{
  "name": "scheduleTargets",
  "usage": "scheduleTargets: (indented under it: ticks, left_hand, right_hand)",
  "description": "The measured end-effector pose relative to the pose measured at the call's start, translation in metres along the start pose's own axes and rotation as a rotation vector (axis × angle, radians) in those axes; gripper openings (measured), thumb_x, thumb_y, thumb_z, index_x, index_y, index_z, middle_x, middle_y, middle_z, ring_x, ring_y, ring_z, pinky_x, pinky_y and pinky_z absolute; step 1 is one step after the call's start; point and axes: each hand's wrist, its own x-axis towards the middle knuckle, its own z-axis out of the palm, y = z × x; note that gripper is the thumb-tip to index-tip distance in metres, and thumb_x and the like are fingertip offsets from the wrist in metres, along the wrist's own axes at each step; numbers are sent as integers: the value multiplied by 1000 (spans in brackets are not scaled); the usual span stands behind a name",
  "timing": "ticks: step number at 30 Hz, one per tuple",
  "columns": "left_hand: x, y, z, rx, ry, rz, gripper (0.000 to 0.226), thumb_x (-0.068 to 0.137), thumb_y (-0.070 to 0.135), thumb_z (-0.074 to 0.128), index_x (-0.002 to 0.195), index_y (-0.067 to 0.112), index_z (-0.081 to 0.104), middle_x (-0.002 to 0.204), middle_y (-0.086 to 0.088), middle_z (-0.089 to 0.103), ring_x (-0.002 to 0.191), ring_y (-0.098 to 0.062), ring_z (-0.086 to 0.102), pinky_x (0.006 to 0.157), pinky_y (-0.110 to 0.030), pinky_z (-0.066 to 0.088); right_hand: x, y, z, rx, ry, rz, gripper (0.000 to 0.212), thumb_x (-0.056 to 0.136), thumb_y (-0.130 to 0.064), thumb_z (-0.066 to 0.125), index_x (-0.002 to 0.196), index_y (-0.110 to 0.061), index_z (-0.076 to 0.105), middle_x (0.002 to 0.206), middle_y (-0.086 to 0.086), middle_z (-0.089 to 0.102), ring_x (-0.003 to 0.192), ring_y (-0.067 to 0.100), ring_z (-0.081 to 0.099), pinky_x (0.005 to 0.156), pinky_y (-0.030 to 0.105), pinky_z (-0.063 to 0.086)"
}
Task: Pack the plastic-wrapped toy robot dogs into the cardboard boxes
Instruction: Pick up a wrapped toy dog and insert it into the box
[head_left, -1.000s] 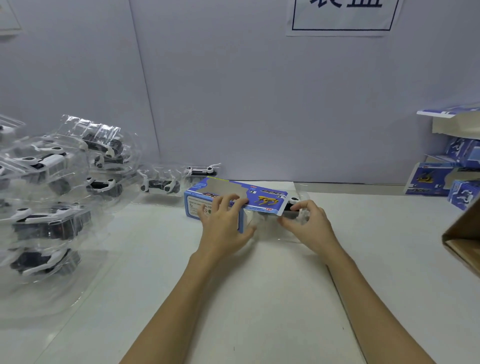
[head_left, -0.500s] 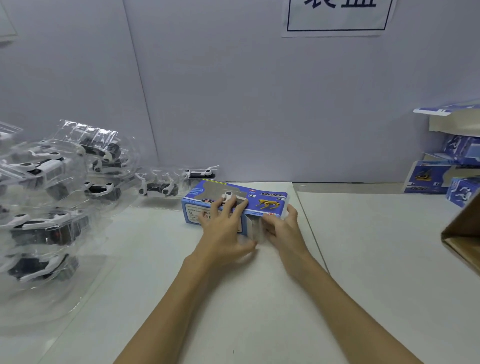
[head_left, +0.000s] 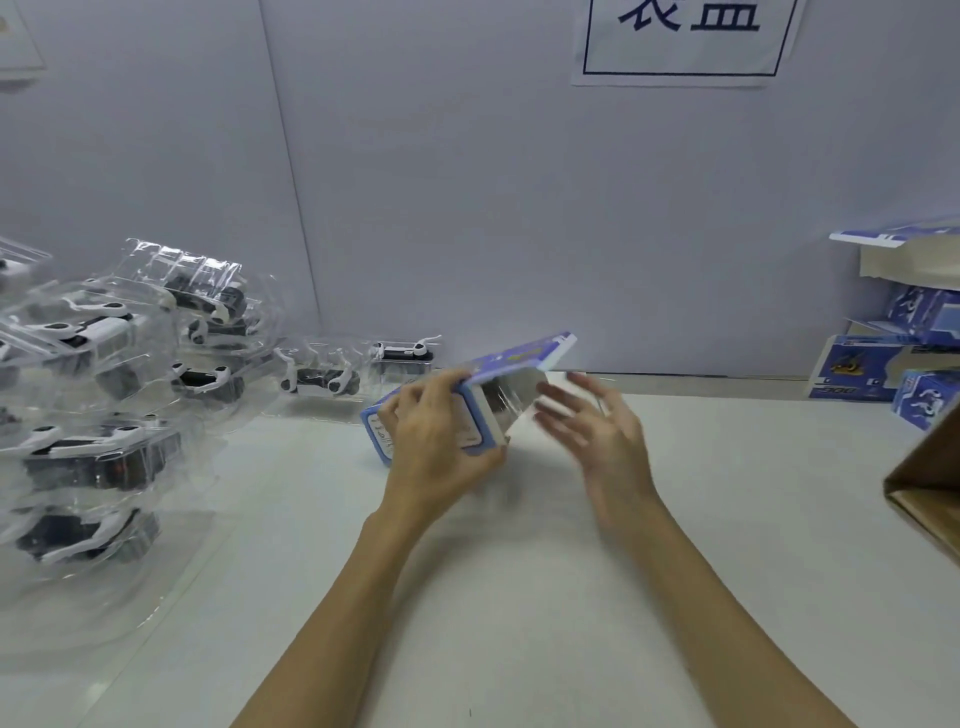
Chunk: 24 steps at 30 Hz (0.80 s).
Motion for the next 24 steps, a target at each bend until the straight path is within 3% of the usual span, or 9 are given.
scheduleTargets:
  ticks: [2, 5, 7, 10, 13, 16, 19, 21, 24]
  left_hand:
    - [7, 0, -11, -222, 92, -57, 75, 70, 52, 86, 133, 29, 53, 119, 21, 57, 112, -15, 55, 104, -21, 33]
    - [14, 8, -27, -743, 42, -262, 74, 75, 57, 87, 135, 26, 58, 123, 5, 68, 113, -17, 67, 97, -32, 56]
    - [16, 16, -32, -922, 29, -341, 65, 76, 66, 83, 127, 31, 64, 110, 3, 75, 97, -13, 73, 81, -27, 59]
    - [16, 24, -32, -1039, 1, -408, 64, 87, 65, 70, 142, 40, 51, 123, -5, 74, 112, -24, 73, 88, -42, 62]
    - [11, 32, -30, -1038, -64, -323, 57, 96, 56, 62, 145, 53, 34, 119, -22, 71, 110, -44, 70, 94, -62, 58]
    - [8, 39, -26, -931, -127, -206, 48, 100, 60, 52, 145, 48, 39, 115, -27, 59, 99, -52, 63, 92, -63, 56]
    - [6, 42, -24, -850, -147, -157, 40, 99, 61, 53, 137, 48, 47, 107, -18, 54, 89, -28, 64, 84, -38, 59]
    - [9, 39, -28, -844, -136, -159, 30, 92, 51, 68, 117, 44, 52, 109, -12, 59, 95, -26, 69, 83, -44, 60]
    - [15, 31, -36, -774, -135, -140, 31, 83, 46, 79, 95, 42, 50, 95, 9, 60, 90, -16, 70, 82, -40, 60]
  right_hand:
    - [3, -8, -6, -318, 100, -280, 38, 98, 12, 53, 127, -12, 58, 126, 10, 70, 113, 18, 67, 99, 31, 56]
    - [0, -16, -10, -497, -93, -362, 39, 100, -27, 64, 138, -27, 55, 143, -11, 59, 132, 3, 55, 108, 25, 47]
    - [-5, -16, -4, -574, -200, -348, 54, 98, -44, 62, 148, -32, 47, 152, -15, 52, 143, 5, 46, 116, 34, 43]
    - [-12, -14, 8, -507, -217, -379, 60, 94, -52, 64, 149, -40, 42, 149, -11, 55, 138, 16, 54, 110, 51, 50]
    - [-13, -14, 10, -460, -195, -360, 62, 93, -57, 63, 150, -48, 39, 139, -3, 56, 116, 11, 59, 104, 49, 46]
    - [-13, -14, 7, -503, -168, -371, 54, 95, -51, 60, 146, -51, 42, 153, -16, 48, 134, 27, 56, 110, 61, 45]
    - [-14, -16, 3, -512, -189, -407, 33, 99, -51, 55, 131, -44, 52, 136, -24, 58, 119, 28, 69, 89, 58, 61]
    - [-14, -19, 1, -509, -187, -403, 24, 98, -59, 46, 112, -44, 58, 114, -14, 69, 97, 23, 77, 67, 44, 66]
    - [-9, -23, 0, -574, -130, -410, 25, 100, -57, 41, 90, -44, 61, 107, 3, 70, 93, 22, 77, 63, 35, 63]
